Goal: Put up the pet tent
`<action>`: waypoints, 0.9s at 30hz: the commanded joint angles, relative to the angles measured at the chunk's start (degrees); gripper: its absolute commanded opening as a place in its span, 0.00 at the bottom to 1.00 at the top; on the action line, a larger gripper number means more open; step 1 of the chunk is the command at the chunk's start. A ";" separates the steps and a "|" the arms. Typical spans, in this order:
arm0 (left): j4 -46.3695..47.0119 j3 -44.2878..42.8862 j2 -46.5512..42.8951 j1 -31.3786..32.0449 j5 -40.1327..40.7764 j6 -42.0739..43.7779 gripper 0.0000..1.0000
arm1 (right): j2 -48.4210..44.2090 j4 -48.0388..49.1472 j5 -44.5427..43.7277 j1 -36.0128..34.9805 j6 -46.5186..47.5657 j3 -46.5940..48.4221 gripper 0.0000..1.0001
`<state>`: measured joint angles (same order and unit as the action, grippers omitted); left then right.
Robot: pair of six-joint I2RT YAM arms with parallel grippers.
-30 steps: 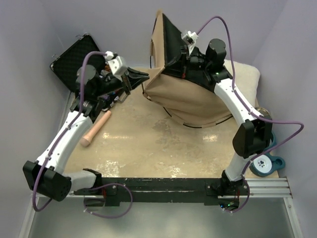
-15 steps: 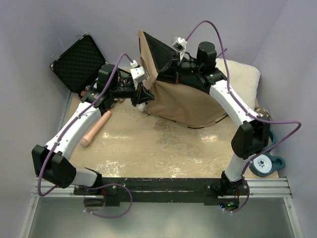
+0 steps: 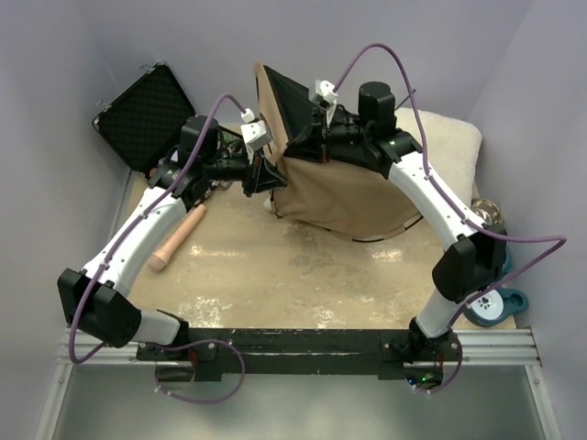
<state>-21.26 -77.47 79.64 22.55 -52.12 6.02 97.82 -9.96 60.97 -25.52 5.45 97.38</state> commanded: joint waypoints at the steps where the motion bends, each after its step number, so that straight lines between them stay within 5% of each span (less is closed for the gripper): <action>1: -2.65 -1.72 0.35 -0.13 -0.44 -3.82 0.00 | -2.81 -3.05 1.34 -0.85 4.65 0.79 0.00; 27: -4.67 -4.53 3.86 0.13 1.23 -3.29 0.00 | -1.40 -15.43 -0.41 -2.43 18.44 3.69 0.00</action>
<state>-24.10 -79.64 81.89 22.52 -52.49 5.15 97.34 -21.02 60.47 -25.82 18.72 98.08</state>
